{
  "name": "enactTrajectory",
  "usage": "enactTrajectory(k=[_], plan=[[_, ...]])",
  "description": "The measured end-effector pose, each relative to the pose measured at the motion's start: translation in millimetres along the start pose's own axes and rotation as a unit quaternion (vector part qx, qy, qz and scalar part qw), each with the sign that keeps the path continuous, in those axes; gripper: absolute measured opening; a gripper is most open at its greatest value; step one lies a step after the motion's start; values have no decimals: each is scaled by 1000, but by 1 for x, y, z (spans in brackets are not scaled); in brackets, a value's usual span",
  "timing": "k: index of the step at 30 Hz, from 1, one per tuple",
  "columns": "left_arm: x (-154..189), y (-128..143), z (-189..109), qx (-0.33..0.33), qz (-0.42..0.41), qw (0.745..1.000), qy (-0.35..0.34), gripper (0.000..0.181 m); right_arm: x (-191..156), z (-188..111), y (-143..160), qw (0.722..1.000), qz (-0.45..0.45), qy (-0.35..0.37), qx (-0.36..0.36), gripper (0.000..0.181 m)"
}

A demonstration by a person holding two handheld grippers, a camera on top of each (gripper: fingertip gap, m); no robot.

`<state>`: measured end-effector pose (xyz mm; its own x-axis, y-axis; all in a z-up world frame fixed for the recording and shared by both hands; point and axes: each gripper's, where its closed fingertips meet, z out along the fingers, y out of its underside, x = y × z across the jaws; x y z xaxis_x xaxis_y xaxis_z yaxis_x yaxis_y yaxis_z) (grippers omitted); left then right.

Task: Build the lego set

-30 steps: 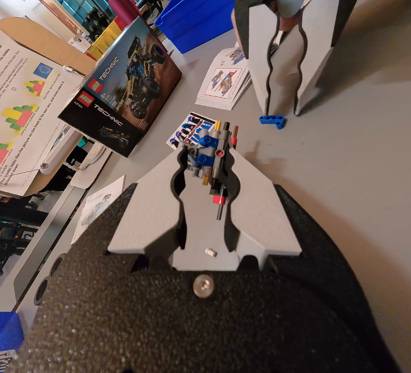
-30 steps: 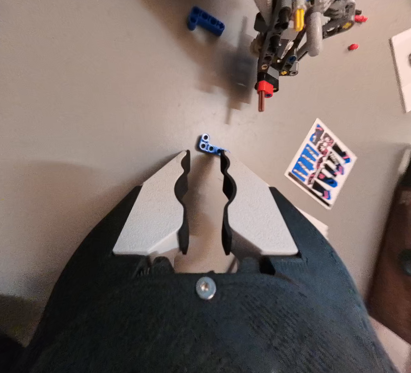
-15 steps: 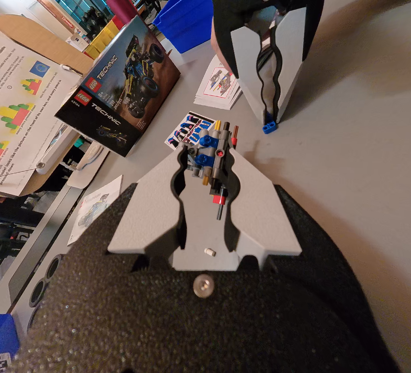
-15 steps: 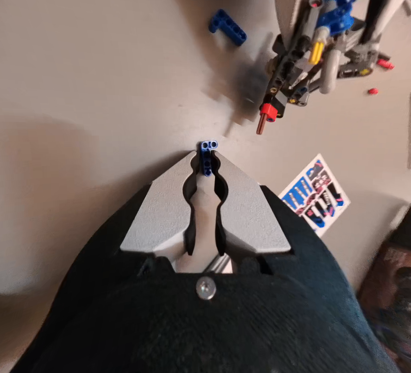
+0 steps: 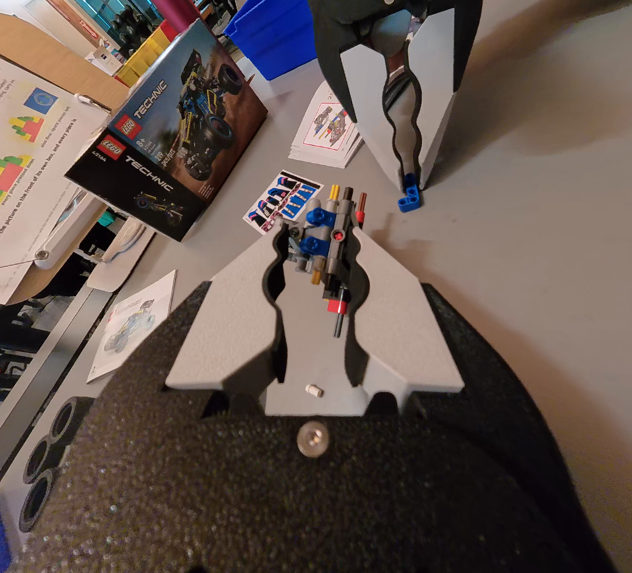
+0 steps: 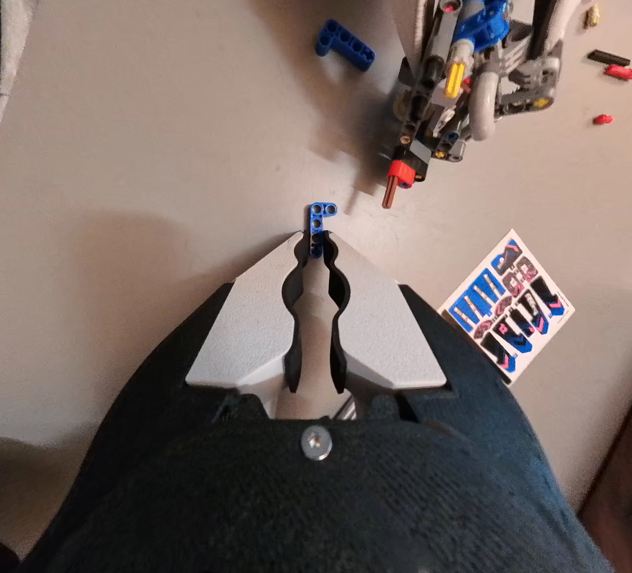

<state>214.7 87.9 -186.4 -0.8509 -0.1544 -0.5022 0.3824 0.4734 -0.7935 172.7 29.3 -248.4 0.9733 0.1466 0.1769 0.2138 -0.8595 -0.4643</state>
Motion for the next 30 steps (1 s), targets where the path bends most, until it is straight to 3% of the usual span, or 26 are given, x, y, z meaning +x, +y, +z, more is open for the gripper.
enactTrajectory(k=[1, 5, 9, 11, 14, 19, 30], plan=[[0, 0, 0, 0, -2, 1000, 1, 31, -1, 1, -2, 1000, -4, -4, 6, 6], [-1, 1, 0, 3, -15, 1000, 0, 31, -4, 3, -8, 1000, -7, -11, 17, 5], [-4, 2, -2, 10, -35, 999, 0, 31, 7, 0, -13, 997, 27, 43, 52, 5], [-7, 3, -3, 12, -46, 999, -3, 31, 30, -19, -28, 977, 89, 122, 151, 5], [-8, 4, -3, 15, -61, 998, -5, 31, 44, -43, -51, 922, 177, 167, 302, 5], [-7, 2, 0, 5, -57, 998, -8, 31, 47, -34, -58, 905, 194, 200, 321, 5], [-6, 1, 0, 15, -59, 998, -1, 31, 39, -38, -66, 910, 136, 180, 348, 5]])
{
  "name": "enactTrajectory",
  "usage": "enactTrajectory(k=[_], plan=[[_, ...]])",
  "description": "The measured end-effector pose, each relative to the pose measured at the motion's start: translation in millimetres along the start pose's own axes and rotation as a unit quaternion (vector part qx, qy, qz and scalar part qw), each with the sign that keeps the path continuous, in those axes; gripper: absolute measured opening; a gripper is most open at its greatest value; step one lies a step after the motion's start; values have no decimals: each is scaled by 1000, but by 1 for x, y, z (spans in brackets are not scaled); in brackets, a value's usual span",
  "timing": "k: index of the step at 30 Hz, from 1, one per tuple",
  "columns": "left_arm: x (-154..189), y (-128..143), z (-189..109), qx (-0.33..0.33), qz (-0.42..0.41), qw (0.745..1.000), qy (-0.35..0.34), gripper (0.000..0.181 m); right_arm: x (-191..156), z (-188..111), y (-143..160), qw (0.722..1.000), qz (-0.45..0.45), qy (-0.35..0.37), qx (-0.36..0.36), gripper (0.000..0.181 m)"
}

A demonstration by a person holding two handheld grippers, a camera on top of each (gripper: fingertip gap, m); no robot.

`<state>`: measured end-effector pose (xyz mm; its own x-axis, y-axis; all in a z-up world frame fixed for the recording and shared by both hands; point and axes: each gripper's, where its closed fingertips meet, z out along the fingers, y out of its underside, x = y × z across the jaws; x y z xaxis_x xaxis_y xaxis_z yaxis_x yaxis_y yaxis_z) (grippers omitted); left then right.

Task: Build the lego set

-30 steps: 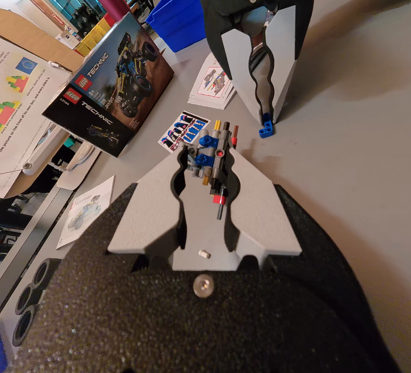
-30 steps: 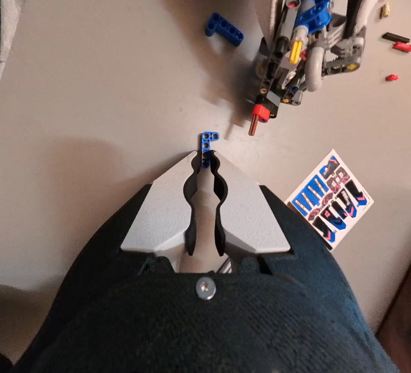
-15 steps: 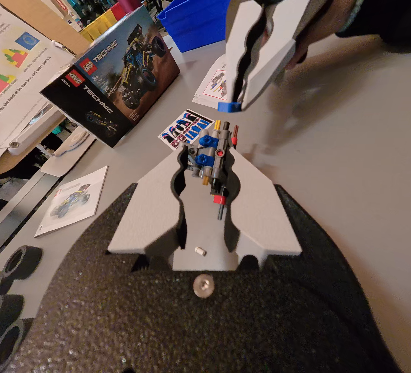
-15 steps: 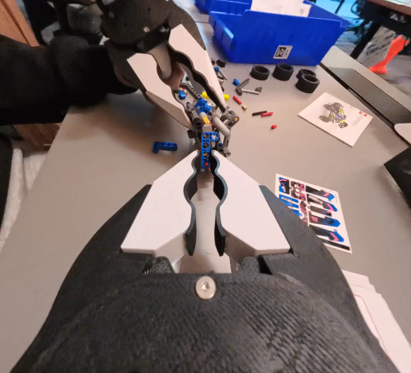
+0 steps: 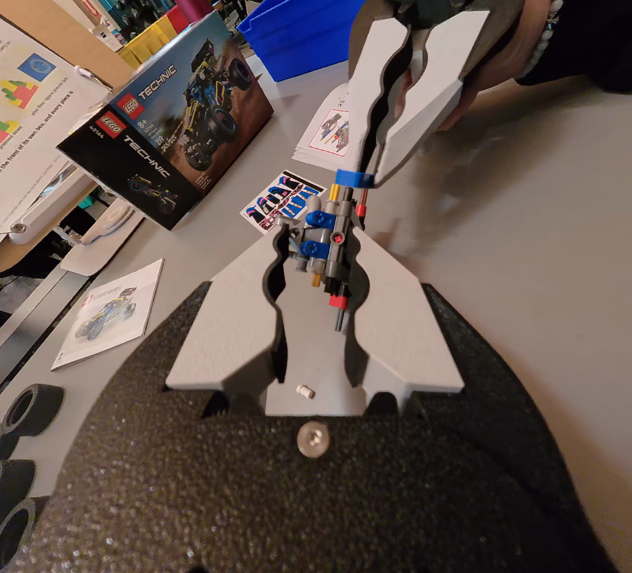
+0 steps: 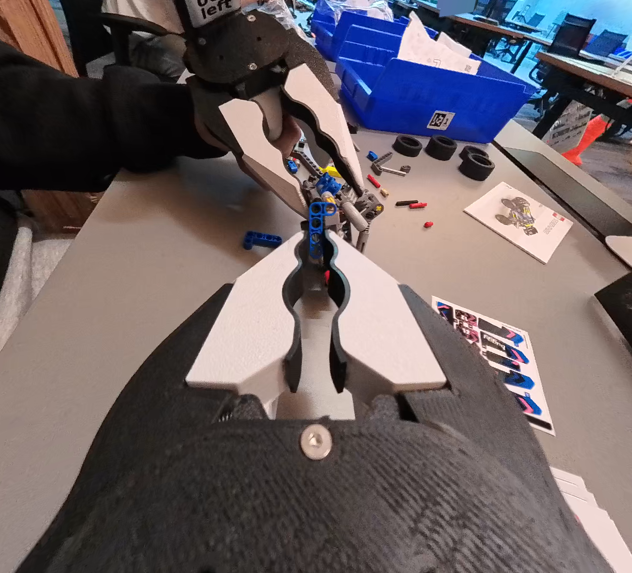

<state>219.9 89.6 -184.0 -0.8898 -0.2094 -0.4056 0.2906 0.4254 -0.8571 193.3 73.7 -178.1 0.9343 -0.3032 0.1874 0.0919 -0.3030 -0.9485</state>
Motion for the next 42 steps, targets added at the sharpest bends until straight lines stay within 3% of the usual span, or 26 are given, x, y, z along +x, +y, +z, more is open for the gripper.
enactTrajectory(k=[10, 21, 25, 30, 42], plan=[[5, -2, -1, 11, 6, 1000, 15, 31, -2, 7, 4, 999, -28, -16, -28, 5], [9, -3, 3, -19, 49, 999, 7, 31, -1, 5, 9, 992, -75, 14, -96, 6], [10, -3, 4, -25, 57, 998, 6, 31, 2, 2, 1, 993, -73, 34, -81, 5], [9, -2, 4, -29, 62, 998, 1, 31, 1, 2, 13, 991, -71, 25, -115, 5], [9, -3, 4, -20, 54, 998, 6, 31, -3, 5, 14, 994, -79, 5, -80, 5]])
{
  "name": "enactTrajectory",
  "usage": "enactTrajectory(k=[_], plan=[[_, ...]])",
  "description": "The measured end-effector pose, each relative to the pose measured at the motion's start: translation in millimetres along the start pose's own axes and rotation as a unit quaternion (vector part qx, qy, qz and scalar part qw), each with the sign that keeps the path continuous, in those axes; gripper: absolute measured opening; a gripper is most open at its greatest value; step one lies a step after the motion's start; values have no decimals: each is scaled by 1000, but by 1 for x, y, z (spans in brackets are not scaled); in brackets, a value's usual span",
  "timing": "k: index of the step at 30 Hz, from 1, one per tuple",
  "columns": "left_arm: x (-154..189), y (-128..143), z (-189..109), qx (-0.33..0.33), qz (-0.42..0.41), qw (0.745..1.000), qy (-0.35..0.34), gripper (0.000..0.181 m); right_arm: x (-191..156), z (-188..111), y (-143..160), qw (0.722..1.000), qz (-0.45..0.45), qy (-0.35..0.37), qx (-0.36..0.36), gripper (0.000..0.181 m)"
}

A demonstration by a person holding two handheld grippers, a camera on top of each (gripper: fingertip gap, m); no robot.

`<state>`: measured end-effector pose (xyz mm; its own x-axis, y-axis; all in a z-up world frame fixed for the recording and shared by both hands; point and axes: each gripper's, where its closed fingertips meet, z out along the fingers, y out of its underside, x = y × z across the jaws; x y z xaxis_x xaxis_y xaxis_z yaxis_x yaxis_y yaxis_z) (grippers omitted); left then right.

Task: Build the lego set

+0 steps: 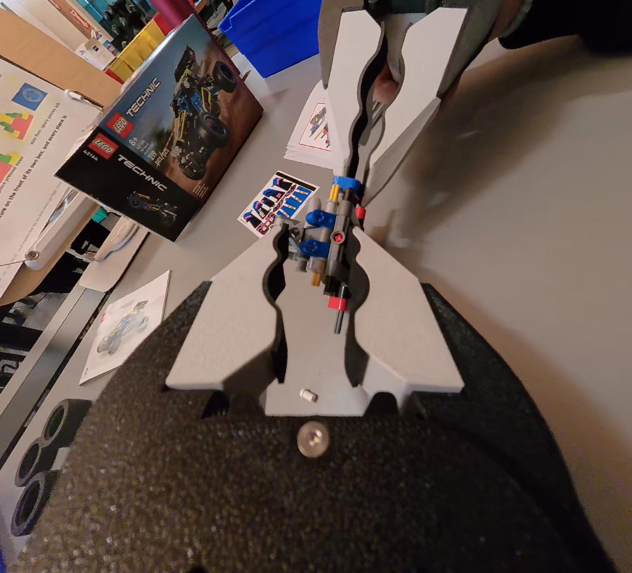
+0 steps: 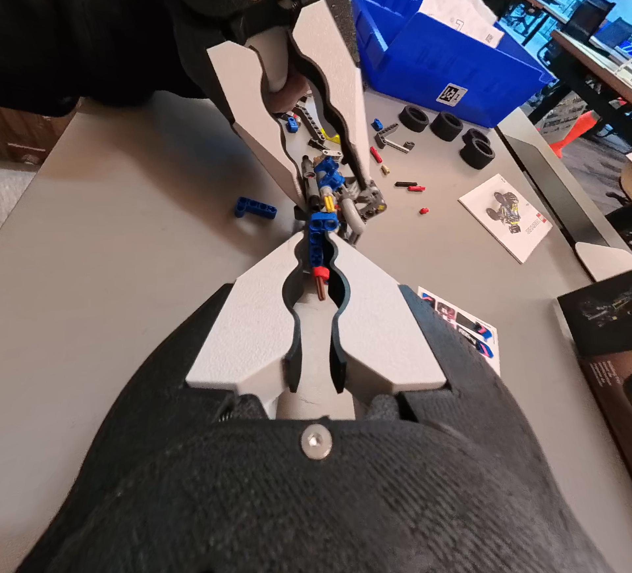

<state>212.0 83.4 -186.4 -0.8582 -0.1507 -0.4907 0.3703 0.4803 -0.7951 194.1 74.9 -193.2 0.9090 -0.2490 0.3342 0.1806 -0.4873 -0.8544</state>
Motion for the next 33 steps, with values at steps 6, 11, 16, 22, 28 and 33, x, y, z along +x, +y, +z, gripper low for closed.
enactTrajectory(k=[6, 11, 16, 22, 28, 33], plan=[[-1, 0, -1, 5, -6, 1000, 0, 31, 1, -3, -9, 999, -3, -2, 38, 5], [1, -1, 0, 6, -2, 1000, 4, 31, -2, -1, -9, 1000, -6, -10, 29, 5], [2, -1, -1, 7, 1, 1000, 6, 31, -3, -1, -8, 999, -13, -26, 19, 5], [0, 1, -2, -6, 7, 1000, -2, 30, -3, 2, -9, 998, -26, -60, -4, 5], [-2, 2, -1, -16, 11, 1000, -14, 30, 1, 4, -8, 995, -57, 5, -76, 5], [-2, 2, 2, -25, 21, 999, -23, 30, 3, 2, -5, 977, -108, 44, -177, 6]])
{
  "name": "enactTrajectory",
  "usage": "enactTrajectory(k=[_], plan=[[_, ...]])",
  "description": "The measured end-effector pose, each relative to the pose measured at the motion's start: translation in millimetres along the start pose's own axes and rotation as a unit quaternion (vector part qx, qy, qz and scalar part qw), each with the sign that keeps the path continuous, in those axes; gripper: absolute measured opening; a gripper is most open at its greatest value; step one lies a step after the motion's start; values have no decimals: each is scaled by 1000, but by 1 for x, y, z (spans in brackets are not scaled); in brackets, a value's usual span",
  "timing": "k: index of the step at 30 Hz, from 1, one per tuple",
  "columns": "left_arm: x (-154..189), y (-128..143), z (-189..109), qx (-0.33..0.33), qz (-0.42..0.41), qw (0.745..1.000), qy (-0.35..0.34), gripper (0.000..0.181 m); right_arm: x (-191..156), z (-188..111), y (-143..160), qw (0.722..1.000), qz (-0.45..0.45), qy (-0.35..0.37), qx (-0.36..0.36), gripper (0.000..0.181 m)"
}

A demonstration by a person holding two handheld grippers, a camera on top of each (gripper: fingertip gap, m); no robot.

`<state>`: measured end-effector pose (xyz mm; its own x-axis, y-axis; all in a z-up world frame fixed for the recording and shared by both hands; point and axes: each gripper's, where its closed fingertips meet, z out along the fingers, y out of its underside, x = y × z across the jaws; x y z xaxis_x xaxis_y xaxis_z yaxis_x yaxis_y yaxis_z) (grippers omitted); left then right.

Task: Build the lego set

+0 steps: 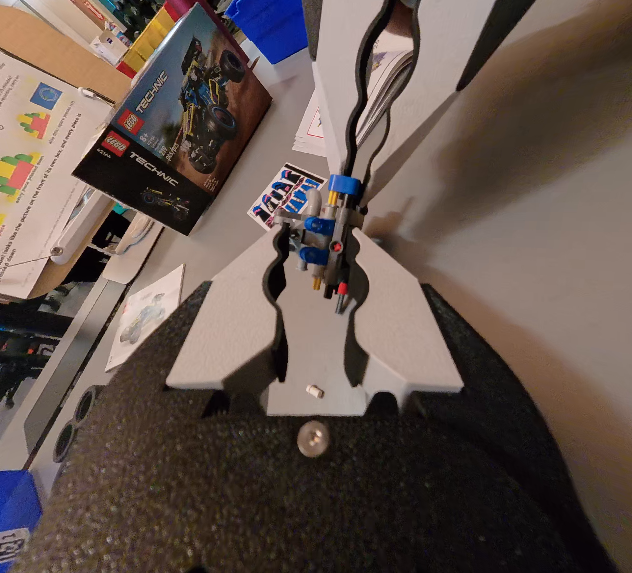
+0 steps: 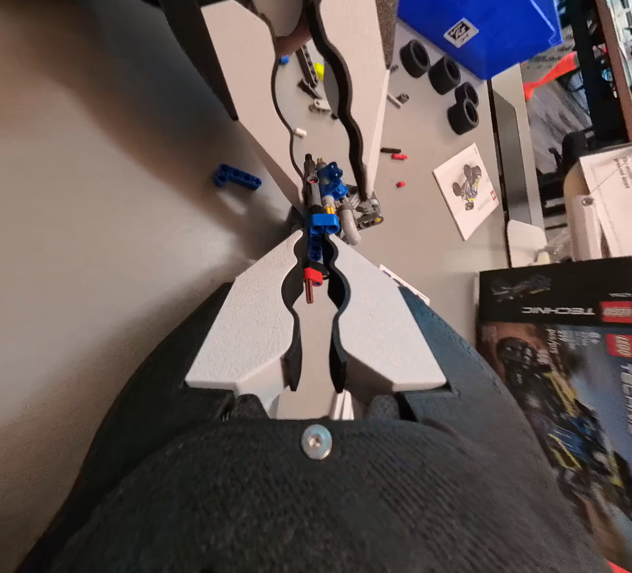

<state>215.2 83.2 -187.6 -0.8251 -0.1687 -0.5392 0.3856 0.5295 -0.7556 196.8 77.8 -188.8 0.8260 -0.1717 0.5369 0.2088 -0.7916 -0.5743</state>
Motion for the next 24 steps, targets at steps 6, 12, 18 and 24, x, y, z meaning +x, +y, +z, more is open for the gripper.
enactTrajectory(k=[6, 12, 18, 24], plan=[[-4, 2, 2, -14, 5, 1000, -16, 30, 5, 2, 4, 994, -60, 22, -85, 7], [-6, 2, 0, 5, -17, 1000, -12, 30, 7, 1, 0, 999, -34, 19, -26, 7], [-4, 1, 0, 8, -20, 1000, -7, 30, 8, -3, -6, 999, -30, 22, 4, 5], [-5, 1, 1, 7, -18, 1000, -12, 30, 3, -2, -4, 1000, 1, -18, -6, 5]])
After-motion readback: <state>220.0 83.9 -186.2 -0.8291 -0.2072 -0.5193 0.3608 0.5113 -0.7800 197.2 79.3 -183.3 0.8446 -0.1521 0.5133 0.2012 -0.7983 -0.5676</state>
